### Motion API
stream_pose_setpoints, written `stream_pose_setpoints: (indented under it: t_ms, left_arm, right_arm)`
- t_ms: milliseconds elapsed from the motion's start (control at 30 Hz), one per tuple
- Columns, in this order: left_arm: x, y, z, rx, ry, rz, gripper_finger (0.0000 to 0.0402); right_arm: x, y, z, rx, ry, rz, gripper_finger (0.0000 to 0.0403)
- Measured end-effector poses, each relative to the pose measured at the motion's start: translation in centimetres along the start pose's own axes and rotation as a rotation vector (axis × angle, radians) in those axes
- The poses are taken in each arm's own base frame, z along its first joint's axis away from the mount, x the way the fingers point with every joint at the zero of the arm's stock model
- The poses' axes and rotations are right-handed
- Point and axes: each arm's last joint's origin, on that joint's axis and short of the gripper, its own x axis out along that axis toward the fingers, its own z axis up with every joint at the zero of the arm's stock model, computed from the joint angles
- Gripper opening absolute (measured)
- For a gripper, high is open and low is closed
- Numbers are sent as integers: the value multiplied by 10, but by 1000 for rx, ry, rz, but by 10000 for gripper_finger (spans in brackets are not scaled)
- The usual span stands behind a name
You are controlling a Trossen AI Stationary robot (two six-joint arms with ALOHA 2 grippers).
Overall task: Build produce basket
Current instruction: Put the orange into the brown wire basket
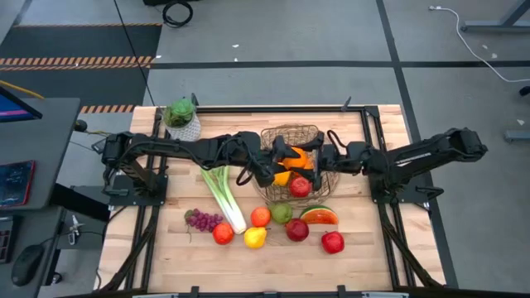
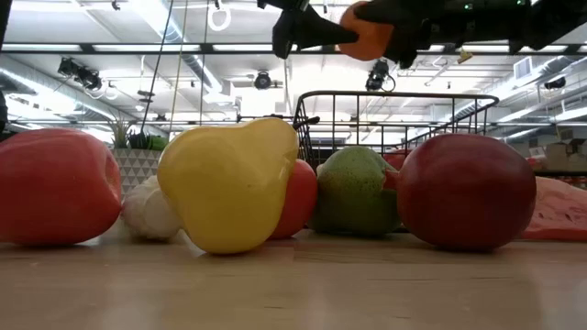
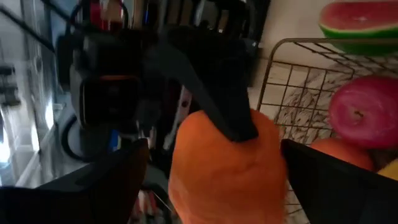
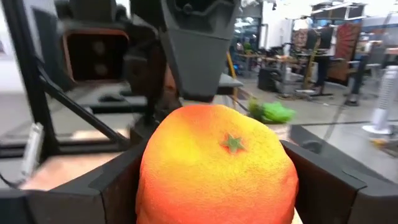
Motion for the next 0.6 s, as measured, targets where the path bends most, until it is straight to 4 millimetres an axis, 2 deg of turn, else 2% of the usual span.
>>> stream_pose_setpoints:
  t_ms: [300, 600]
  left_arm:
    - [0, -2, 2, -323, 23, -5, 371]
    - [-1, -9, -1, -736, 189, 8, 371]
  right_arm:
    - [-24, -5, 13, -138, 59, -22, 334]
    - [-27, -5, 4, -439, 170, 16, 334]
